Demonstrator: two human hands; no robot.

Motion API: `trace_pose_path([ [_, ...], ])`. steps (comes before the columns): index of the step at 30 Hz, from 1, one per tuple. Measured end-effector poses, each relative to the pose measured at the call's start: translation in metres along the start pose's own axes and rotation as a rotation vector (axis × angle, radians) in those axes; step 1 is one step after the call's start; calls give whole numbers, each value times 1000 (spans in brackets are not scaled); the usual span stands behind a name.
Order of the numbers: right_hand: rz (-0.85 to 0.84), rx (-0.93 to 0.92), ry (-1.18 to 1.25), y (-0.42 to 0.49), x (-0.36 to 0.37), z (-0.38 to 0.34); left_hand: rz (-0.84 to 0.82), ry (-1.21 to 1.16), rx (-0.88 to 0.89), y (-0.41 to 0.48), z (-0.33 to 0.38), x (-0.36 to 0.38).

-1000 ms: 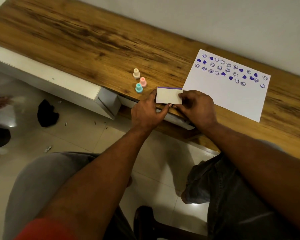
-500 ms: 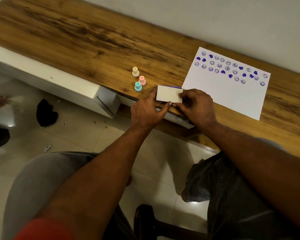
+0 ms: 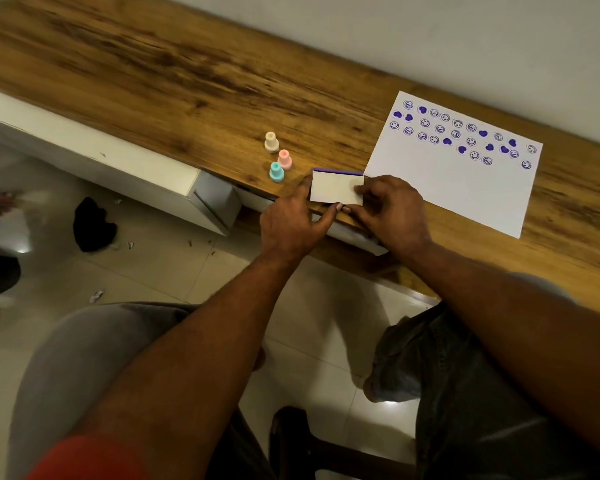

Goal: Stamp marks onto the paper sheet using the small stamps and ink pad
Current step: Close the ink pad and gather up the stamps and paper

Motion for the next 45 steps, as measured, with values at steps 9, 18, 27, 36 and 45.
trace_pose_path([
  [9,1,-35,-49,3,5,1,29,-10,-14,5,0,-12],
  [18,-69,-111,7,21,6,3,-17,39,87,21,10,-9],
  [27,-39,-136,-1,25,0,-7,-129,139,-122,28,12,-3],
  [36,-4,-146,-54,35,-7,-24,-35,117,-152,41,12,-33],
  [45,-47,-18,-286,26,22,-49,164,42,-17,116,6,-91],
])
Point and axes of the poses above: each hand's wrist, its own y-axis towards the middle knuckle, its own x-axis out of the palm, z = x × y, the point moved 6 cm from there along y, towards the middle knuckle, and after that the axes turned 11 degrees about z, right-handed, at the moved point
